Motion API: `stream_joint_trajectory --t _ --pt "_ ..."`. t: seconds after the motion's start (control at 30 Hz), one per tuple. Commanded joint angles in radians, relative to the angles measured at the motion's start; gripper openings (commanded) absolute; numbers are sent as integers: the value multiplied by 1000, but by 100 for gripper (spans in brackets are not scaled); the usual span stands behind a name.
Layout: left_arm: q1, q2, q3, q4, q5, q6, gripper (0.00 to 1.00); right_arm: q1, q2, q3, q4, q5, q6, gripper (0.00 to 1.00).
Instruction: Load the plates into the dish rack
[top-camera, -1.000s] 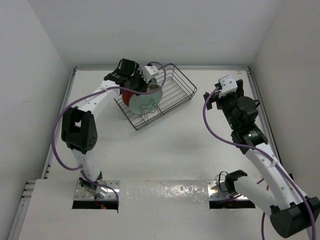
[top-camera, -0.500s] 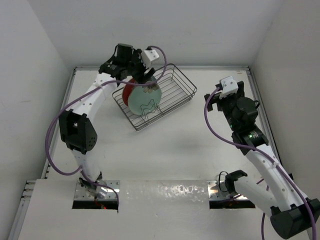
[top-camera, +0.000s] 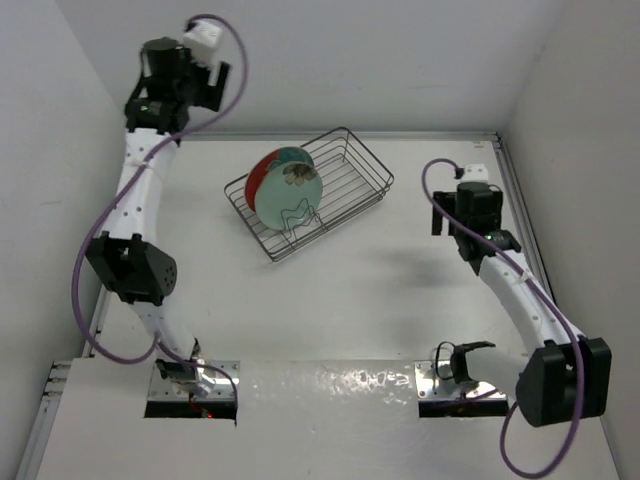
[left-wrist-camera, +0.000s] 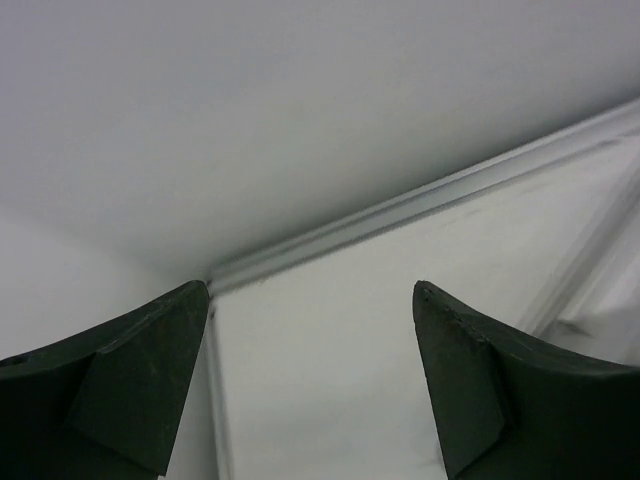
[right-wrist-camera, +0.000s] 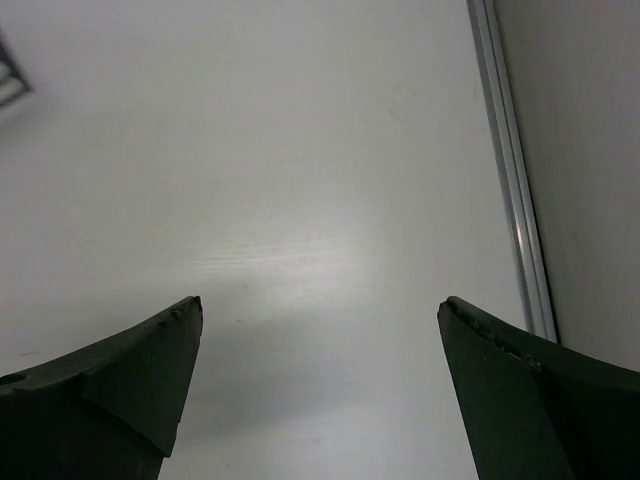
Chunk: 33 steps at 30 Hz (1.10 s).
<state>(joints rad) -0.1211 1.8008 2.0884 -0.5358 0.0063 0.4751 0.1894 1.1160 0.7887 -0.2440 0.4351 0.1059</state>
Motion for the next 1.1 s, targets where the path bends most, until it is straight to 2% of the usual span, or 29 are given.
stream_joint_trajectory --t 0.0,0.03,0.13,0.2,0.33,0.4,0.7,1.07 --pt "210 64 -49 -52 -158 -180 80 -155 14 3 -107 -129 155 99" --pt "278 83 -92 -53 -160 -228 80 -185 19 -11 -106 -147 152 99" --pt "377 88 -201 -76 -94 -279 76 -186 30 -46 -104 -69 166 99" --pt "405 51 -333 -44 -54 -279 76 -186 36 -46 -104 -23 199 99" --pt "405 -26 -546 82 -103 -263 76 -186 44 -25 -98 -9 258 99" --pt "406 -40 -602 99 -98 -262 76 -186 47 -23 -86 7 267 99" --pt "405 -75 -731 120 -89 -260 75 -186 7 -22 -46 70 338 99" --pt "405 -70 -692 112 -42 -293 75 -186 -108 -74 46 154 296 99"
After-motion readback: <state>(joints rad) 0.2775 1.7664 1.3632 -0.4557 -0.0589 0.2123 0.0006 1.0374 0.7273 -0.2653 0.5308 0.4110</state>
